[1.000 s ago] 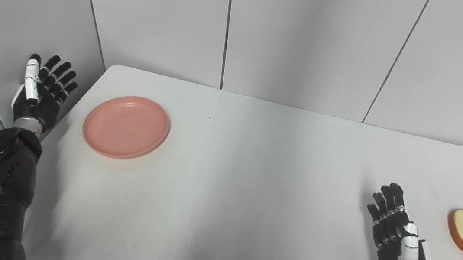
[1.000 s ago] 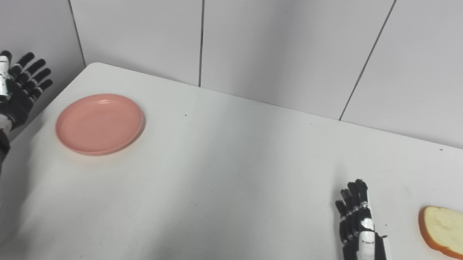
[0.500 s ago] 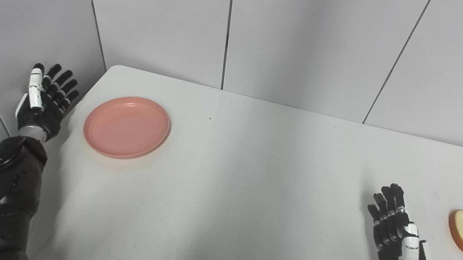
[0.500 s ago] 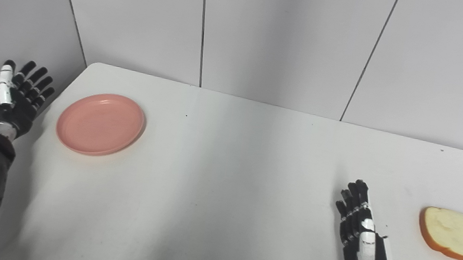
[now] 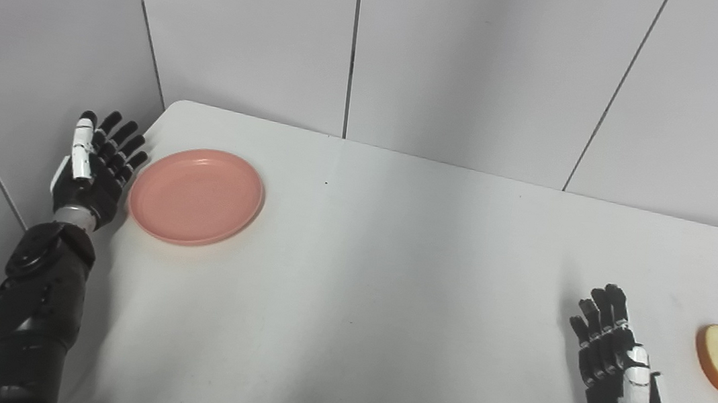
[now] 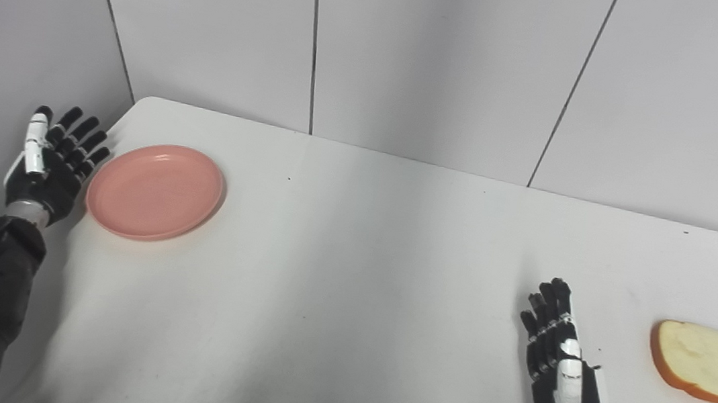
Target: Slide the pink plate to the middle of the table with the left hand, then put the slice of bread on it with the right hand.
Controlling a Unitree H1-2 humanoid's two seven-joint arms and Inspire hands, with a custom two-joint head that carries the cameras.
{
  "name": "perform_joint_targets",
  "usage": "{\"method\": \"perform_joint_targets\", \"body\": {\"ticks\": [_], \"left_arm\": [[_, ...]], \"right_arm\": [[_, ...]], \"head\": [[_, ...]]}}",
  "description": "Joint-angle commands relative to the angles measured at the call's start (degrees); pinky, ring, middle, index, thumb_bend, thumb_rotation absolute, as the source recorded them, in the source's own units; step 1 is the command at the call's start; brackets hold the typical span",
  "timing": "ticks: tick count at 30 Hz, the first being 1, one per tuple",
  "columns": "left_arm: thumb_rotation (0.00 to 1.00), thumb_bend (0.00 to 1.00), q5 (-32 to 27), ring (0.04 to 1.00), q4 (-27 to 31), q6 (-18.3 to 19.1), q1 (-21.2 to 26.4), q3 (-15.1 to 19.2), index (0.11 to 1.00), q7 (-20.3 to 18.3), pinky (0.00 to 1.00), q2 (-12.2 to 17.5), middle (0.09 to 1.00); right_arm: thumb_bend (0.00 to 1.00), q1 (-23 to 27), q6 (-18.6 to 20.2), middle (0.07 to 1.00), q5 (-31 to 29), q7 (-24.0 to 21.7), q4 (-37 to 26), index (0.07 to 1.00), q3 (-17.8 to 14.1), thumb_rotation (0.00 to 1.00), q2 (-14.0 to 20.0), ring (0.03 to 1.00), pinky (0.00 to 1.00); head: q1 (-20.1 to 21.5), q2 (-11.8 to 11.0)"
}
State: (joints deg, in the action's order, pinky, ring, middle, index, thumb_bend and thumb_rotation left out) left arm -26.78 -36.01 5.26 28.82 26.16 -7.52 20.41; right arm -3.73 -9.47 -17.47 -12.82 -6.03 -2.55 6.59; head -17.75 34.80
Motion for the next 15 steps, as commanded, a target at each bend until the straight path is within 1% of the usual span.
{"method": "perform_joint_targets", "body": {"ticks": [1,8,10,13,15], "left_arm": [[1.00,0.41,0.0,0.888,0.0,-2.1,1.5,-0.1,0.873,-0.4,0.91,0.7,0.874],[1.00,0.41,0.1,0.896,-0.6,-2.5,0.8,-0.3,0.881,0.0,0.91,-0.3,0.884],[1.00,0.40,0.4,0.888,-1.0,-2.5,0.6,-0.6,0.882,0.2,0.88,-0.4,0.880],[1.00,0.40,0.7,0.890,-1.6,-3.2,0.1,-0.9,0.880,0.1,0.88,-0.4,0.882],[1.00,0.41,0.6,0.888,-1.7,-3.0,-0.1,-0.9,0.878,0.4,0.88,-0.7,0.881]], "right_arm": [[0.39,-4.0,0.9,1.000,-0.2,0.2,2.1,1.000,0.1,0.99,-0.7,1.000,1.00],[0.39,-4.0,1.4,1.000,-0.3,0.2,1.7,1.000,0.2,1.00,-0.6,1.000,1.00],[0.39,-4.0,1.1,1.000,-0.1,0.3,1.8,1.000,0.1,1.00,-0.8,1.000,1.00],[0.39,-4.0,1.2,1.000,-0.1,0.9,1.7,0.996,0.0,0.98,-1.2,1.000,1.00],[0.39,-4.0,1.3,1.000,0.4,1.0,1.5,0.999,0.2,0.98,-1.0,1.000,1.00]], "head": [[-0.1,0.0],[0.1,0.2],[0.2,0.3],[0.4,0.4],[0.6,0.5]]}}
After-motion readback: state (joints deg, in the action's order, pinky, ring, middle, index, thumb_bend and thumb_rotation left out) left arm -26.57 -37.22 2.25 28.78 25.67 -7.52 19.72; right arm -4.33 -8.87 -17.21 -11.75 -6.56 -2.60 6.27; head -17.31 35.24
